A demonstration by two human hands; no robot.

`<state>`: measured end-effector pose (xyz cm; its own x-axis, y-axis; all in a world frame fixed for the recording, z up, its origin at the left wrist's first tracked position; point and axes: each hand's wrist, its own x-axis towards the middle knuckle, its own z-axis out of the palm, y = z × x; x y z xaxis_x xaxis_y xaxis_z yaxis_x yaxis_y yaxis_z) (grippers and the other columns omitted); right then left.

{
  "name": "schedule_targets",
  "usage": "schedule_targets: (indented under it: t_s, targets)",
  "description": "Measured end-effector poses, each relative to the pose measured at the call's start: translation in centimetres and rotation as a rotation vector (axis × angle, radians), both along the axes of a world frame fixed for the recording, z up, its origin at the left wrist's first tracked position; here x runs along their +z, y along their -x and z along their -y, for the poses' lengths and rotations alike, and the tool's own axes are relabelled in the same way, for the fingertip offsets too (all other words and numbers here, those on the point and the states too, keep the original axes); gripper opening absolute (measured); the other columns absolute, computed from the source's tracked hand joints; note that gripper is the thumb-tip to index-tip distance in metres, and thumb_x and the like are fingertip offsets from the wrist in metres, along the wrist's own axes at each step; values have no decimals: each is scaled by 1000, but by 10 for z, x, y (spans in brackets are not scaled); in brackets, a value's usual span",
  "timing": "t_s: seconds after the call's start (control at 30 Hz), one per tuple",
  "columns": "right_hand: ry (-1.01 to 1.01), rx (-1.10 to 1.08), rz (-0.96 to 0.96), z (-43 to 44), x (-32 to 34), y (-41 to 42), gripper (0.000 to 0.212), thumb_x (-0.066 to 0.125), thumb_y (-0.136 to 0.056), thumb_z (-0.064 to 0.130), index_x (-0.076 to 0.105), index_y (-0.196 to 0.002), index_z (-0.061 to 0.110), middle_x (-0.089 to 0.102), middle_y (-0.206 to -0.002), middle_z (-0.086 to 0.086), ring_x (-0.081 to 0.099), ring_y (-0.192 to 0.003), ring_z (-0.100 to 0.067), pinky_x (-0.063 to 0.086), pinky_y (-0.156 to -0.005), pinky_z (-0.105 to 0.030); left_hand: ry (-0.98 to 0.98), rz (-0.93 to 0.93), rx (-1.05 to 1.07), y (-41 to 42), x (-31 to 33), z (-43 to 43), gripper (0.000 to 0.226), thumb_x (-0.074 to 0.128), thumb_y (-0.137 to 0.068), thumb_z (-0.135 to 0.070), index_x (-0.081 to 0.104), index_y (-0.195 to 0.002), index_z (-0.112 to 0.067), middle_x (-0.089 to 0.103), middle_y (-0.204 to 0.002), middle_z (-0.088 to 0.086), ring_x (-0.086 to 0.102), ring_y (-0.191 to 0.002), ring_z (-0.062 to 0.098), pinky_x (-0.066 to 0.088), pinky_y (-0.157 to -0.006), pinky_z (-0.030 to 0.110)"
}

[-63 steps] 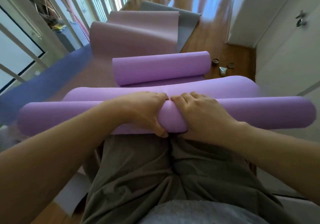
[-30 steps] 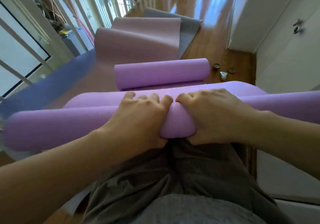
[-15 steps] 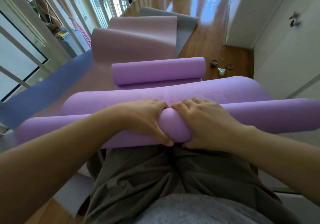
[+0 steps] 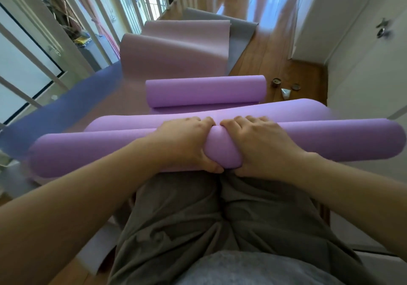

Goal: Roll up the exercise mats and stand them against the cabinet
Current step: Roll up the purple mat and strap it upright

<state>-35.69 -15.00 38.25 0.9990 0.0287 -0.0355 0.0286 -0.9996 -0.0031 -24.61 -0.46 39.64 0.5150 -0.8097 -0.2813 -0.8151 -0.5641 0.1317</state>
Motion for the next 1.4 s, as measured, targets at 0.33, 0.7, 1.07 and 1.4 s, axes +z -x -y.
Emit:
schedule_targets:
  t_s: [0.33,0.7,1.07,1.4]
  targets:
    - [-71,-5,-33,18,2,-22,89,76,-55,65,49,-128,21,62,-115,2,60,-98,-21,48,-84,-37,76,319,-36,3,-15,-1,92,71,-64,-56,31,-141,-25,52,-124,4,54,-107,28,43,-89,42]
    - [-35,-30,30,16,-2,-31,72,72,-61,56,49,-121,23,63,-109,4,61,-96,-19,45,-79,-32,152,452,-25,-3,-29,2,89,80,-53,-56,50,-128,-19,60,-110,5,61,-93,32,47,-83,45]
    - [5,48,-68,12,52,-30,66,71,-58,61,52,-109,24,64,-96,8,62,-83,-17,52,-71,-34,106,346,7,9,21,-1,87,70,-67,-55,31,-137,-23,51,-120,3,55,-107,26,43,-87,40]
    - [-159,8,-268,-14,29,21,81,70,-61,70,47,-126,27,61,-118,9,60,-101,-16,51,-85,-36,-29,169,-85,48,4,-25,89,66,-64,-68,29,-134,-28,48,-123,-1,52,-111,23,42,-91,37]
